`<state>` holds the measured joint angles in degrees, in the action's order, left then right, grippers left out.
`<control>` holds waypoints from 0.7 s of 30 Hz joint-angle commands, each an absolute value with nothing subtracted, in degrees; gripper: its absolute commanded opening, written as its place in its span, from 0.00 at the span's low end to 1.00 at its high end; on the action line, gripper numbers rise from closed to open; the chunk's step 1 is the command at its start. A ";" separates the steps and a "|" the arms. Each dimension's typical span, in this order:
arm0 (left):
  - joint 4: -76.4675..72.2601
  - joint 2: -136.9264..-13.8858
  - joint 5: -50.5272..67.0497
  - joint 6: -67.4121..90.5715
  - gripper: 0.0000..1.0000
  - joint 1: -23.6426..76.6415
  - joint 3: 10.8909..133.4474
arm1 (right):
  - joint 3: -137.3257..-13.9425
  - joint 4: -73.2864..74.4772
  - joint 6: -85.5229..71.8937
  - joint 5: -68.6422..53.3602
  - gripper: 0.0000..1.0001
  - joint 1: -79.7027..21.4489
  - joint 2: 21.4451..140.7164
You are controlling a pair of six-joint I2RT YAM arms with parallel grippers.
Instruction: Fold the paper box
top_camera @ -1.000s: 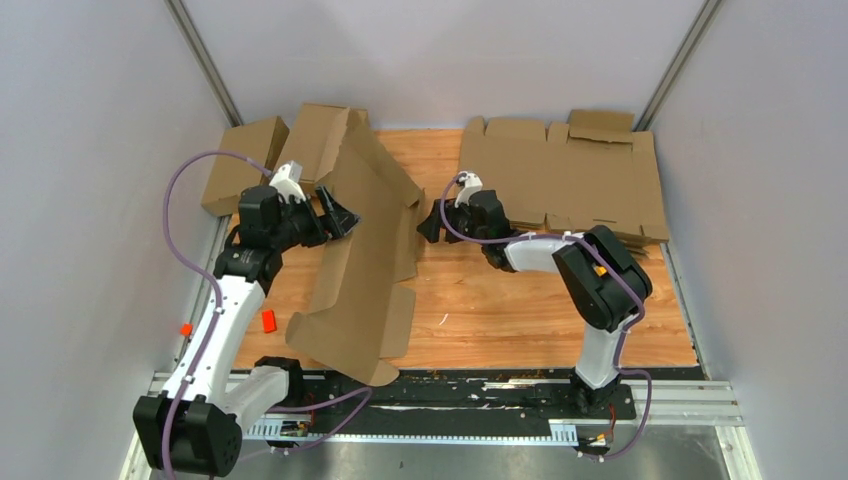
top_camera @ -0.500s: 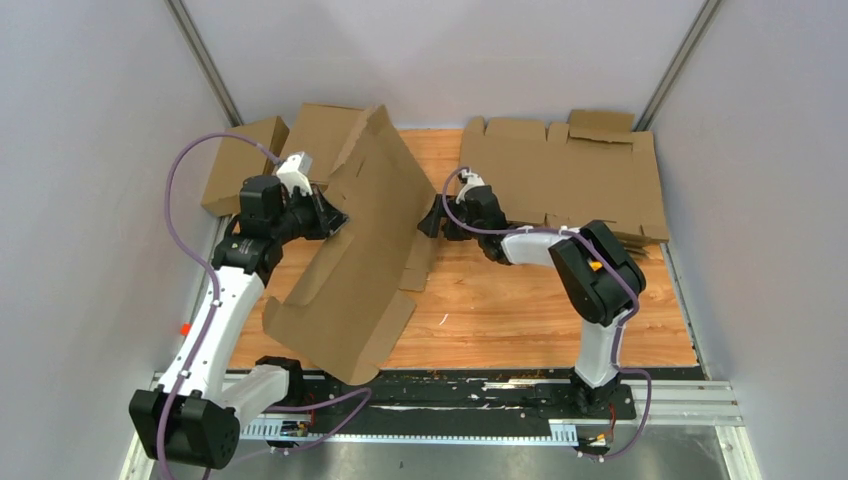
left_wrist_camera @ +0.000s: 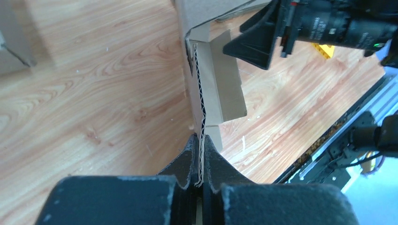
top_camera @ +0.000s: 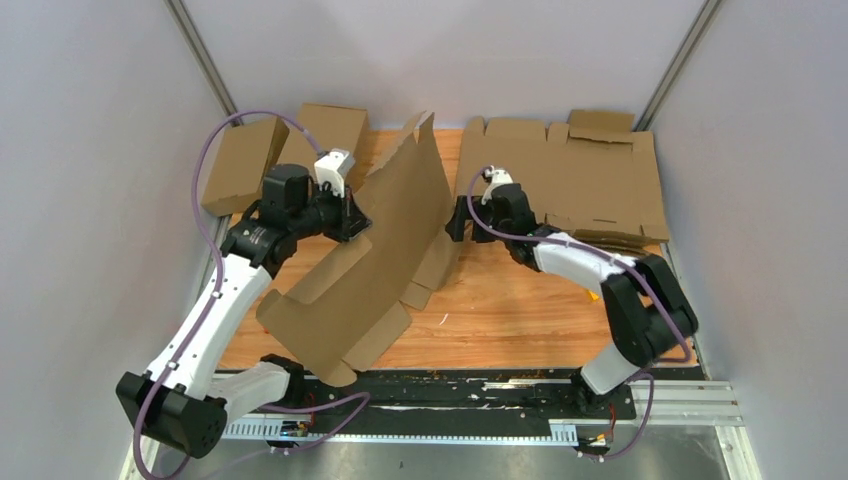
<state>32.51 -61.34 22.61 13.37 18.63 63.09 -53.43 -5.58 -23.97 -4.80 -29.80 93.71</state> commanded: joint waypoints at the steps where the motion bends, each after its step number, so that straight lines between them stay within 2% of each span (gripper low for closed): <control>1: 37.63 -62.58 24.41 4.53 0.00 20.69 68.96 | -47.99 -2.71 -12.09 -2.92 0.95 -29.43 81.22; 3: 38.89 -62.91 25.59 2.35 0.00 22.05 70.19 | -44.36 -5.89 -9.85 -4.36 1.00 -28.79 75.99; 9: 39.52 -61.95 30.24 1.01 0.00 27.42 70.83 | -40.33 -12.07 -1.11 -12.18 1.00 -26.35 66.58; 12: 40.11 -59.76 30.24 1.75 0.00 27.77 70.93 | -37.47 -18.50 4.37 -21.18 1.00 -23.44 64.23; 17: 41.24 -55.59 29.82 2.02 0.00 27.77 70.72 | -40.55 -24.43 -3.00 -44.04 1.00 -13.08 69.80; 21: 41.75 -53.67 31.40 1.57 0.00 27.77 70.59 | -44.84 -23.80 -1.91 -50.82 1.00 -10.85 74.04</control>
